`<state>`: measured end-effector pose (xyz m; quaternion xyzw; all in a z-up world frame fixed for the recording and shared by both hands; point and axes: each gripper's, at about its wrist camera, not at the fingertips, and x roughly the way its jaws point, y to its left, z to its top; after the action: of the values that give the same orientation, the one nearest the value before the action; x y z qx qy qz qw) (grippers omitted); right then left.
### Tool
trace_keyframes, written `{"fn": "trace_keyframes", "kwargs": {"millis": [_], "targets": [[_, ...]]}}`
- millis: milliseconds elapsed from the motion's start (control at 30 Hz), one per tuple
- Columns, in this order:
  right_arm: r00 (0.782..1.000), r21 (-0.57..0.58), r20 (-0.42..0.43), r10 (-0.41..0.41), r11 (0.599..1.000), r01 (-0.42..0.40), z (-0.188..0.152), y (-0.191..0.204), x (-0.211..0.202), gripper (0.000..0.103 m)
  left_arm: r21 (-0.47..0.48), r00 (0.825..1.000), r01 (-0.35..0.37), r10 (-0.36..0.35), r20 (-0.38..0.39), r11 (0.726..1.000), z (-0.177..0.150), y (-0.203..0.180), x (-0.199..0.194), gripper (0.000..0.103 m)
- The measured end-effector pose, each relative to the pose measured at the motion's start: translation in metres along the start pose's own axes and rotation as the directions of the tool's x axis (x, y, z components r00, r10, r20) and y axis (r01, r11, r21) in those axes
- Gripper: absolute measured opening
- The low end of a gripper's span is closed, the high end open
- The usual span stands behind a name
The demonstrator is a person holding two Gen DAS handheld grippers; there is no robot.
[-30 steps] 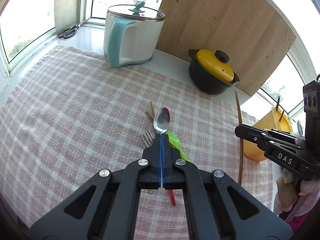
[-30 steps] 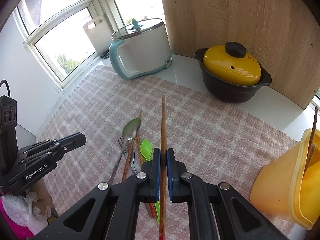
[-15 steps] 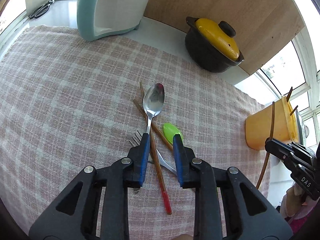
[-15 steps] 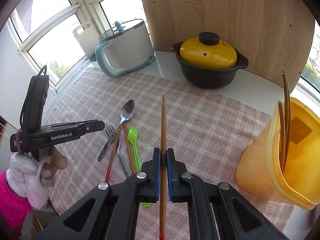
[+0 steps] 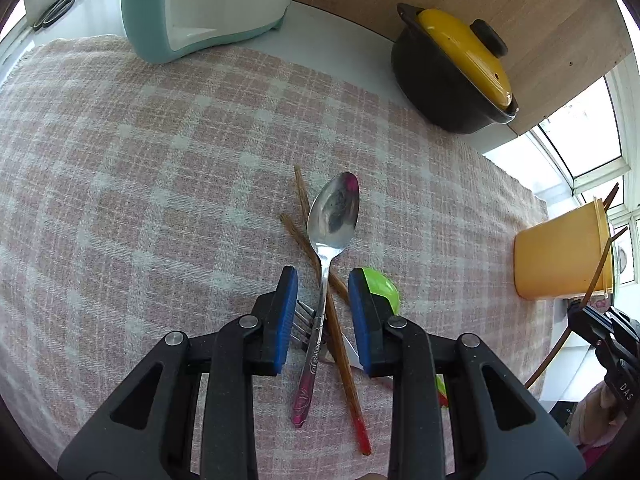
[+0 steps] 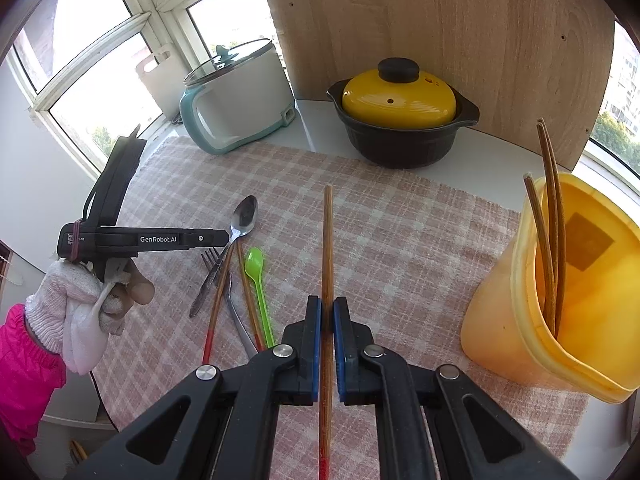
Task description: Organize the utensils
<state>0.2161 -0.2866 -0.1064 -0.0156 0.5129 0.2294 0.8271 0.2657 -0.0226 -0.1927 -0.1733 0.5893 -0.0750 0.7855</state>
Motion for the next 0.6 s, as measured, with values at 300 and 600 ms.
{"fn": "trace_keyframes", "kwargs": {"millis": [300,600], "targets": [[1.000,0.005,-0.008,0.000,1.000,0.000,0.001,0.001,0.005,0.003,0.012,1.000,-0.004,0.004,-0.021,1.000,0.005,-0.004,0.011,0.025],[1.000,0.008,-0.011,-0.006,1.000,0.006,0.002,-0.001,0.007,0.003,0.012,0.999,-0.024,0.024,-0.024,1.000,0.007,-0.005,0.019,0.020]]}}
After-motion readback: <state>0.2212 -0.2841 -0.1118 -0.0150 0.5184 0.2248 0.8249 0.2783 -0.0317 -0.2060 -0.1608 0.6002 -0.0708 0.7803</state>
